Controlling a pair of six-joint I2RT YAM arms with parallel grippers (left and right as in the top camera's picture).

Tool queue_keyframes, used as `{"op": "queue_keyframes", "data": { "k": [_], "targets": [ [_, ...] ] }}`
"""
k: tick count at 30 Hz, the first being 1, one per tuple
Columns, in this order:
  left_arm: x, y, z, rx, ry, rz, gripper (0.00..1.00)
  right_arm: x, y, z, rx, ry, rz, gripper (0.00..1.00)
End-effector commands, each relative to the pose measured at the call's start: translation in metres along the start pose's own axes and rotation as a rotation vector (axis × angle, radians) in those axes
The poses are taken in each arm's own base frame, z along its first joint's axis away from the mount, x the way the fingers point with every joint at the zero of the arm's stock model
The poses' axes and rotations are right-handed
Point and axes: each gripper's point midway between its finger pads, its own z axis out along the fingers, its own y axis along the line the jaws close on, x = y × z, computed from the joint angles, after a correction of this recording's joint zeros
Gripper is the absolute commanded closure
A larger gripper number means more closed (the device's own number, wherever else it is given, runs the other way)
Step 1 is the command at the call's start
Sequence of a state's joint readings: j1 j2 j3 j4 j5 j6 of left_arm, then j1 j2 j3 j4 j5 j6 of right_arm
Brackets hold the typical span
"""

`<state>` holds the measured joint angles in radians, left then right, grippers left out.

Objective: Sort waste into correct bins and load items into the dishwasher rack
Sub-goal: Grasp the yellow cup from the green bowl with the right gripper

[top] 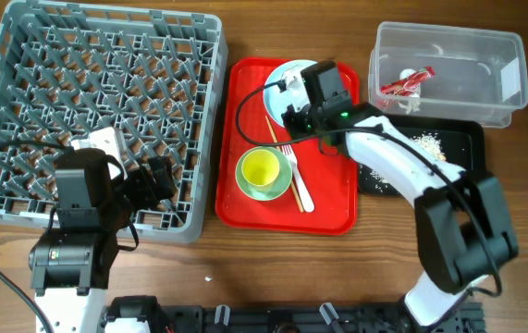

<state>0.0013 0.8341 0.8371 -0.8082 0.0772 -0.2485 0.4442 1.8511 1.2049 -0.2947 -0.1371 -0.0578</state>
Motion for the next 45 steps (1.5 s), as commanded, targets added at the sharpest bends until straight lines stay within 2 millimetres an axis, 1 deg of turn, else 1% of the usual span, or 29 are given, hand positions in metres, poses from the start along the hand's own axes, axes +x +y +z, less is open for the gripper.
{"op": "queue_keyframes", "data": {
  "k": [1, 3, 5, 8, 10, 11, 15, 17, 18, 19, 21, 22, 23, 25, 26, 28, 31, 33, 34, 36, 40, 42, 44, 45],
  "targets": [
    [-0.005, -0.004, -0.003, 0.017, -0.013, 0.006, 0.00, 0.017, 0.019, 0.012, -0.101, 0.067, 0.008, 0.96],
    [-0.005, -0.004, -0.003, 0.017, -0.013, 0.006, 0.00, 0.028, 0.032, 0.010, -0.173, 0.113, 0.027, 0.96],
    [-0.005, -0.004, -0.003, 0.017, -0.013, 0.006, 0.00, 0.038, 0.039, 0.007, -0.215, 0.158, 0.071, 0.95],
    [-0.005, -0.004, -0.003, 0.017, -0.013, 0.006, 0.00, 0.051, 0.045, 0.002, -0.241, 0.216, 0.115, 0.94],
    [-0.005, -0.004, -0.003, 0.017, -0.013, 0.006, 0.00, 0.054, 0.047, -0.001, -0.247, 0.233, 0.120, 0.85],
    [-0.005, -0.004, -0.003, 0.017, -0.013, 0.006, 0.00, 0.053, 0.046, -0.001, -0.246, 0.227, 0.118, 0.78],
    [-0.005, -0.004, -0.003, 0.017, -0.013, 0.006, 0.00, 0.044, 0.041, 0.002, -0.219, 0.189, 0.111, 0.60],
    [-0.005, -0.004, -0.003, 0.017, -0.013, 0.006, 0.00, 0.038, 0.041, 0.001, -0.219, 0.179, 0.110, 0.57],
    [-0.005, -0.004, -0.003, 0.017, -0.013, 0.006, 0.00, 0.032, 0.041, -0.004, -0.217, 0.176, 0.128, 0.56],
    [-0.005, -0.004, -0.003, 0.016, -0.014, 0.006, 0.00, 0.004, 0.043, -0.028, -0.216, 0.148, 0.122, 0.54],
    [-0.005, -0.004, -0.003, 0.017, -0.013, 0.006, 0.00, -0.016, 0.045, -0.049, -0.216, 0.121, 0.115, 0.54],
    [-0.005, -0.004, -0.003, 0.017, -0.013, 0.006, 0.00, -0.029, 0.046, -0.066, -0.216, 0.106, 0.111, 0.54],
    [-0.005, -0.004, -0.003, 0.016, -0.013, 0.006, 0.00, -0.038, 0.050, -0.089, -0.218, 0.123, 0.136, 0.53],
    [-0.005, -0.004, -0.003, 0.016, -0.013, 0.006, 0.00, -0.028, 0.060, -0.094, -0.249, 0.178, 0.155, 0.53],
    [-0.005, -0.004, -0.003, 0.016, -0.013, 0.006, 0.00, -0.017, 0.066, -0.094, -0.256, 0.226, 0.178, 0.53],
    [-0.005, -0.004, -0.003, 0.017, -0.013, 0.006, 0.00, 0.007, 0.077, -0.087, -0.242, 0.315, 0.212, 0.53],
    [-0.005, -0.004, -0.003, 0.016, -0.012, 0.006, 0.00, 0.035, 0.078, -0.071, -0.145, 0.393, 0.271, 0.52],
    [-0.004, -0.004, -0.003, 0.015, -0.009, 0.006, 0.00, 0.049, 0.083, -0.063, -0.142, 0.419, 0.280, 0.52],
    [-0.004, -0.003, -0.003, 0.014, -0.006, 0.006, 0.00, 0.059, 0.082, -0.058, -0.123, 0.442, 0.306, 0.52],
    [-0.002, -0.003, -0.003, 0.013, -0.002, 0.005, 0.00, 0.069, 0.076, -0.051, -0.071, 0.467, 0.361, 0.53],
    [-0.002, -0.003, -0.003, 0.012, 0.001, 0.005, 0.00, 0.076, 0.075, -0.036, -0.066, 0.479, 0.381, 0.54],
    [-0.002, -0.003, -0.003, 0.012, 0.001, 0.005, 0.00, 0.078, 0.075, -0.032, -0.067, 0.485, 0.393, 0.60],
    [-0.002, -0.003, -0.003, 0.012, 0.001, 0.005, 0.00, 0.075, 0.076, -0.030, -0.070, 0.470, 0.404, 0.69],
    [-0.002, -0.003, -0.003, 0.012, 0.001, 0.005, 0.00, 0.072, 0.077, -0.029, -0.073, 0.460, 0.405, 0.76]
  ]
}}
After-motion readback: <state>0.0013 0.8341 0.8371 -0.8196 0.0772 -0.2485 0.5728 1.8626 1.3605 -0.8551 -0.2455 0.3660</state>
